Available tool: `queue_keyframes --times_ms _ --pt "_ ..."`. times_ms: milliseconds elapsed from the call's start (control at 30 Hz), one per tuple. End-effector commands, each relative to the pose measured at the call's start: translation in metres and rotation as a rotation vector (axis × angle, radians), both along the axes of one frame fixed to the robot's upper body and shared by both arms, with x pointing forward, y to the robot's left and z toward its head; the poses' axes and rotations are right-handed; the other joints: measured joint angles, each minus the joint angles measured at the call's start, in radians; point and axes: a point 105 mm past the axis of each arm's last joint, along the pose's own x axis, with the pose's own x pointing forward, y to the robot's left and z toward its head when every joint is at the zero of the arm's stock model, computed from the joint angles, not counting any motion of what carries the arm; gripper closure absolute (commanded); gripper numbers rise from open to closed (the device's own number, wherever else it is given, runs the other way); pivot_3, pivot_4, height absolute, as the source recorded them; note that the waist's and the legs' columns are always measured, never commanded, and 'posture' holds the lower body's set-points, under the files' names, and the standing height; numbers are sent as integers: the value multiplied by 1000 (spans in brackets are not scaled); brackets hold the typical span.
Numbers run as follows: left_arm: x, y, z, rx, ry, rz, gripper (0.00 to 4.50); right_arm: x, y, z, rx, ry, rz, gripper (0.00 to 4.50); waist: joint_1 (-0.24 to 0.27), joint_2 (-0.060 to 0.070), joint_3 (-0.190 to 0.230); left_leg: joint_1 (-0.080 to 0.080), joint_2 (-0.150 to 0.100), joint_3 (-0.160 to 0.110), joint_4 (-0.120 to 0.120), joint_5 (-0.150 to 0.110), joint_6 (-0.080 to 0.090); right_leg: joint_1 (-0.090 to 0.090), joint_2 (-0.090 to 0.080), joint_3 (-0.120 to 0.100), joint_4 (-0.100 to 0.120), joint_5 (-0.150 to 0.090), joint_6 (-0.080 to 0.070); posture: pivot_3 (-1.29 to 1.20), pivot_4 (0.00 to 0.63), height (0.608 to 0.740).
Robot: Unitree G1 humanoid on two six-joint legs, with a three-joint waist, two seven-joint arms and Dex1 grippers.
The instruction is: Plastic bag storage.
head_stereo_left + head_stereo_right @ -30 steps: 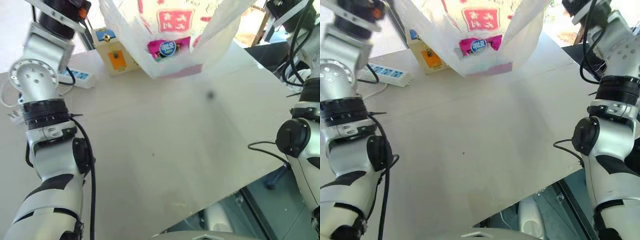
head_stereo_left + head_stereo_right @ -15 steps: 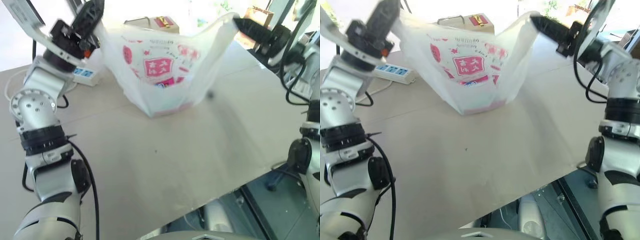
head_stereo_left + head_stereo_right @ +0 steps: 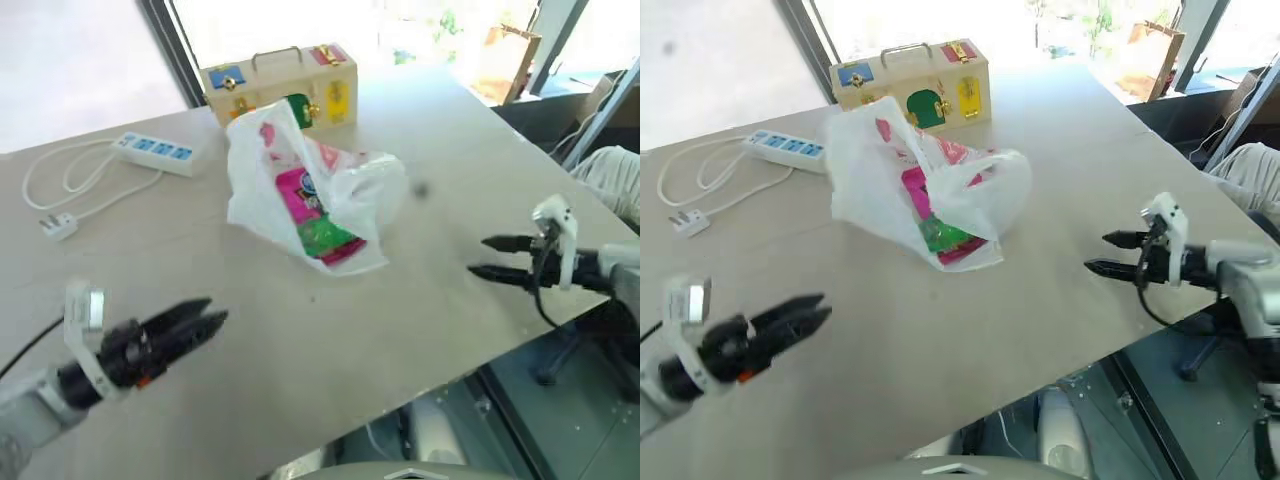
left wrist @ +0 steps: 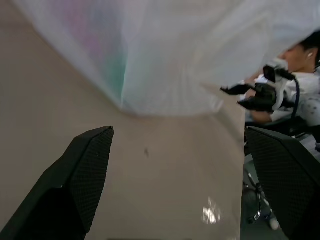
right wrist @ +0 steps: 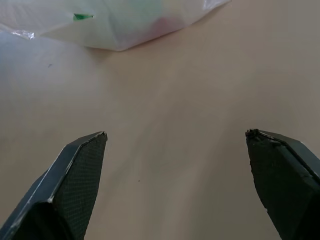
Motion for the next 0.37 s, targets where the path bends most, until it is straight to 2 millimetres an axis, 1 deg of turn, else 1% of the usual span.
queue_keyframes --times_ms 33,100,133,233,267,367 --pt "-7 -2 -23 201 -52 68 50 -1 -7 -6 -38 -168 -22 0 21 2 0 4 1 0 0 0 0 4 1 2 -2 0 0 0 150 740" --pt "-9 -8 -32 260 -104 83 50 -4 -11 -17 -17 -180 -35 0 42 1 0 12 2 3 -2 -1 1 14 4 3 -6 1 2 0 150 740" --pt "-9 -11 -33 276 -132 98 50 -4 -14 -21 -17 -194 -47 0 51 1 0 13 2 4 -2 -1 2 15 6 3 -7 1 1 0 150 740" --pt "-10 -19 -37 282 -163 127 50 -2 -20 -19 11 -248 -53 0 57 1 0 14 2 7 -2 -1 2 15 7 5 -10 4 3 0 150 740" --pt "-9 -17 -41 327 -167 152 50 -1 -22 -19 9 -253 -58 0 56 1 0 14 2 7 -2 -2 3 15 7 5 -11 5 5 0 150 740" --pt "-6 -16 -47 375 -200 180 50 2 -24 -19 -11 -255 -60 0 50 2 0 14 3 8 -3 -2 4 14 9 7 -12 5 5 0 150 740"
